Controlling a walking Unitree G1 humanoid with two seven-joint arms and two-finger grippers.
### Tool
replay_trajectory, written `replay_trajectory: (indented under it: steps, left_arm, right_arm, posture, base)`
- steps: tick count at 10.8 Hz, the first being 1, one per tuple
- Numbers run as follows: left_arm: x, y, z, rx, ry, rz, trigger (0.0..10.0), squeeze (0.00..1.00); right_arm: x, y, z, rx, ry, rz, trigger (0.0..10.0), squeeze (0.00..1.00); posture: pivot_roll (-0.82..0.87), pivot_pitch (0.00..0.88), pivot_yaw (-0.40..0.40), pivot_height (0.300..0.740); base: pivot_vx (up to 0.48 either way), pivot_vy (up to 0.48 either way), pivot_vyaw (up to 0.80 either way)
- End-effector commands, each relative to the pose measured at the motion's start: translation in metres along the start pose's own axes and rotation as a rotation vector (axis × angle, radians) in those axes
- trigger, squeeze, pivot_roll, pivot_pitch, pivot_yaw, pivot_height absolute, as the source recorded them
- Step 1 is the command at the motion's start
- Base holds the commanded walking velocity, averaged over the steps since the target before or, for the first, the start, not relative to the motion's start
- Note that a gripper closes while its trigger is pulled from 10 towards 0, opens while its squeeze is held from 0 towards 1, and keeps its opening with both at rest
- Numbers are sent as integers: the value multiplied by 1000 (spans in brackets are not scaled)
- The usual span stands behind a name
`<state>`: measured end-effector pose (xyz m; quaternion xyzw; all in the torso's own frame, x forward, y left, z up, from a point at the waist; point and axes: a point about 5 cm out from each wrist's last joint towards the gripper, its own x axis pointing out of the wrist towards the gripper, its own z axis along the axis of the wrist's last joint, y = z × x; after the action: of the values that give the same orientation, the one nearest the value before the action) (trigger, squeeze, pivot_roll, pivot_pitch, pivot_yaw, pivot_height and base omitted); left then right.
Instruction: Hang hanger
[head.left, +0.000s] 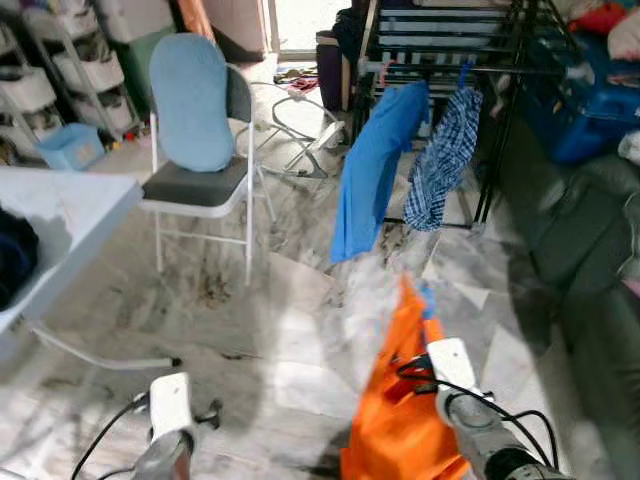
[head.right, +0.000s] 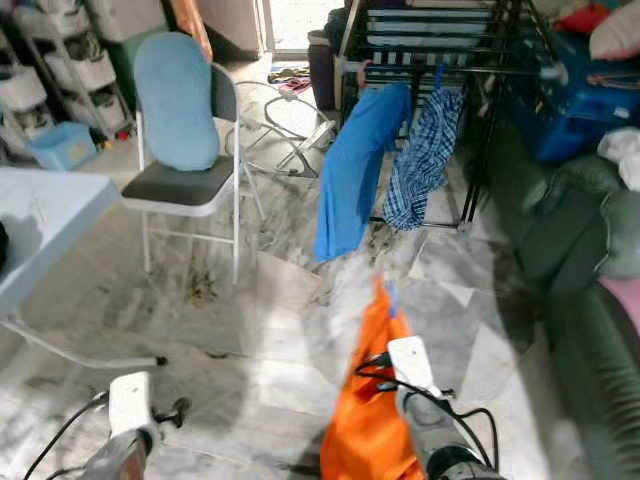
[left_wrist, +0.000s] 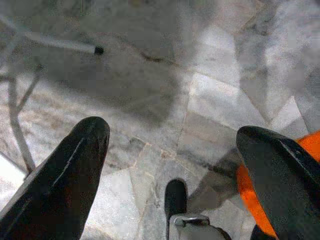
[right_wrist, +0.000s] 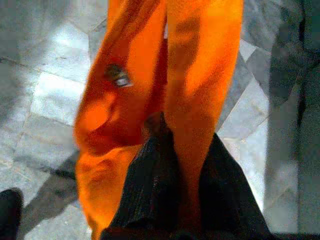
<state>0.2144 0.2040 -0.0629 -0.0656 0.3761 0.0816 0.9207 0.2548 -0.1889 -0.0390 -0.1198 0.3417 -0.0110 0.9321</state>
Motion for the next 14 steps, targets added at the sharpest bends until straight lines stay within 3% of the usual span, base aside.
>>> replay_trajectory:
  steps: [1, 4, 6, 7, 8, 11, 14]
  left_arm:
    - [1, -1, 1, 25, 14, -2, 10000, 0]
    - [2, -4, 4, 35, 12, 12, 10000, 0]
    - [4, -5, 14, 10, -37, 4, 10000, 0]
    - [4, -1, 11, 42, 13, 21, 10000, 0]
    - [0, 6, -8, 65, 119, 36, 10000, 0]
    - [-5, 9, -25, 68, 171, 34, 10000, 0]
    - [-5, 4, -27, 100, 192, 7, 10000, 0]
  right_arm:
    - [0, 0, 0, 29, -12, -16, 10000, 0]
    - [-3, -2, -12, 107, 35, -18, 10000, 0]
    - [0, -12, -3, 187, 20, -38, 10000, 0]
    - [0, -11, -5, 213, 55, -32, 10000, 0]
    - [-2, -5, -16, 198, 115, -14, 10000, 0]
    - [-7, 4, -34, 200, 170, 4, 10000, 0]
    - [-8, -4, -36, 184, 182, -12, 10000, 0]
  posture:
    - [-154, 0, 123, 740]
    - [-167, 0, 122, 740]
    - [-162, 0, 120, 740]
    - [-162, 0, 123, 740]
    - [-165, 0, 127, 740]
    - [-167, 0, 132, 740]
    - [-161, 0, 129, 740]
  base:
    - [0, 0, 0]
    - [0, 0, 0]
    - [0, 0, 0]
    - [0, 0, 0]
    - [0, 0, 0]
    - [0, 0, 0]
    - [0, 0, 0]
